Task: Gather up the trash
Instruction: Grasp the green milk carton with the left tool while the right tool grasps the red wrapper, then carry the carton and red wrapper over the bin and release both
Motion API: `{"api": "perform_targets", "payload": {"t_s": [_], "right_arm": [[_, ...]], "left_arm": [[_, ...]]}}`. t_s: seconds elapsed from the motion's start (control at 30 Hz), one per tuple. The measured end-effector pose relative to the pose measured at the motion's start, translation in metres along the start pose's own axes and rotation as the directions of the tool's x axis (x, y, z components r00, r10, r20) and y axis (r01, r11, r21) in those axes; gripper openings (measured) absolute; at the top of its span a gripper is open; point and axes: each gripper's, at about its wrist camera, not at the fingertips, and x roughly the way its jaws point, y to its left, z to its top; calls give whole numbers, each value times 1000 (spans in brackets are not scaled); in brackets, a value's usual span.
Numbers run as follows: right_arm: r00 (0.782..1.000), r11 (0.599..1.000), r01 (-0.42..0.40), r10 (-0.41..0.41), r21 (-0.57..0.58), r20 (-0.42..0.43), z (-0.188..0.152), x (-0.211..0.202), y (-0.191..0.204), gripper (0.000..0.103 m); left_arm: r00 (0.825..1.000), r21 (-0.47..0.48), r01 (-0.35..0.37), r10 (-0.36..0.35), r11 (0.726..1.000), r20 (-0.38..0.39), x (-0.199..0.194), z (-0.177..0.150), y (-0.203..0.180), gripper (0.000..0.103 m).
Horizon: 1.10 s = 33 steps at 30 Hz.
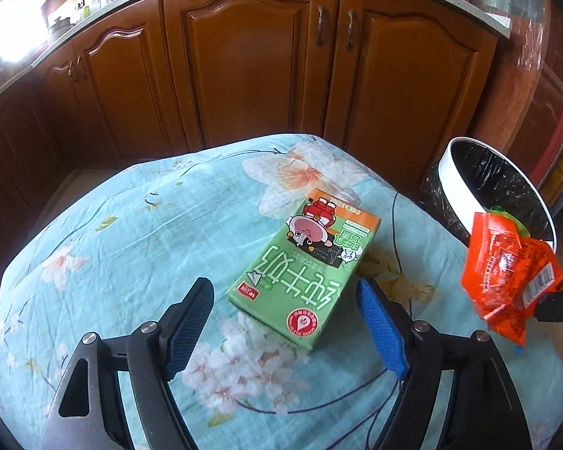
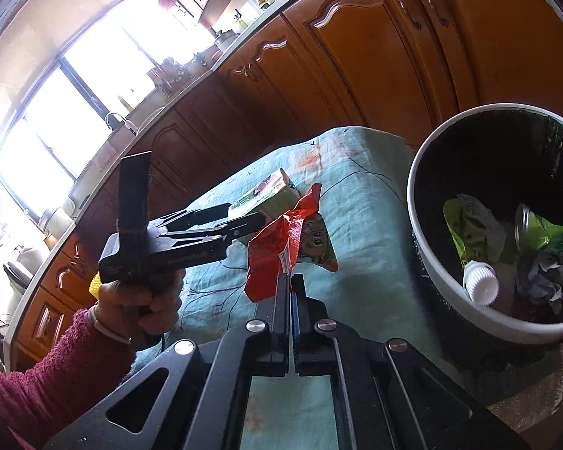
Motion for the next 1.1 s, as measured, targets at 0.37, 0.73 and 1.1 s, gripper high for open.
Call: {"api": "perform_targets", "payload": {"t_s": [0.37, 0.73, 1.1], "right_arm": [[999, 999, 30, -30, 13, 45, -5, -22, -4, 1], [994, 999, 46, -47, 18, 103, -6, -50, -7, 1], [982, 996, 84, -89, 34, 165, -10, -86, -19, 1]], "left_arm": [[996, -5, -90, 91, 996, 26, -10, -16, -42, 57], [994, -138, -73, 84, 988, 77, -65, -37, -80, 56], [991, -126, -9, 25, 992, 131, -116, -45, -107, 56]]}}
